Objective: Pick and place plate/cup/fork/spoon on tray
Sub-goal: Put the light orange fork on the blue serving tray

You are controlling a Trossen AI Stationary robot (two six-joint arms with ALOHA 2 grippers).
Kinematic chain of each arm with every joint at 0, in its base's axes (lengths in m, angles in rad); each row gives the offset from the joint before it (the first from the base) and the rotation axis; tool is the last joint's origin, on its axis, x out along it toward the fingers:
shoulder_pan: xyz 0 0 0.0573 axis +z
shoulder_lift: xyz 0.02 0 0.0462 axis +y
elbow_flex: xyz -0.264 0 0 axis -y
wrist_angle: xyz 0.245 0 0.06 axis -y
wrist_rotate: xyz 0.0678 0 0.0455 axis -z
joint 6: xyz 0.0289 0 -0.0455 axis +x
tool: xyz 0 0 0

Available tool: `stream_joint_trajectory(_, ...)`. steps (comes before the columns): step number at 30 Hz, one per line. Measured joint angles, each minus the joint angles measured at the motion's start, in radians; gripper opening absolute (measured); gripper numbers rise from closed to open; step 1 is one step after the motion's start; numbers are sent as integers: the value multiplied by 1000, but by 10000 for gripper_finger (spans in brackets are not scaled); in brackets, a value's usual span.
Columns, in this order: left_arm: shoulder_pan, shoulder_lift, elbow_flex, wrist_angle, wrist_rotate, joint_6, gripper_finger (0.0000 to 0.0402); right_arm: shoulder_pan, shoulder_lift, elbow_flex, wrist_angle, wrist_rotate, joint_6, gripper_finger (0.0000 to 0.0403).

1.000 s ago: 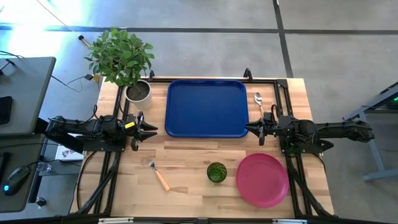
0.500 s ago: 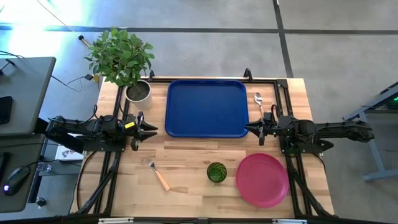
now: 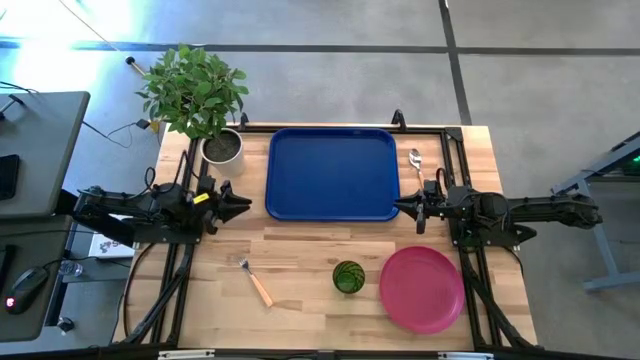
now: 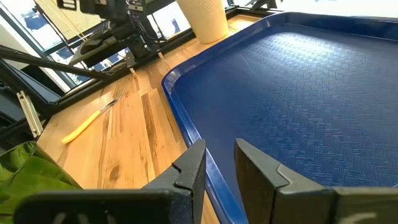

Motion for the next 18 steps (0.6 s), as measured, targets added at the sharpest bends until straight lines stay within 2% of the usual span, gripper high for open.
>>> stream_joint_trajectory(10,0,0,0,187,-5,-93,106,0,0,0,0,0,0,75)
stream_joint_trajectory(18,0,0,18,200,-28,-162,106,0,0,0,0,0,0,75)
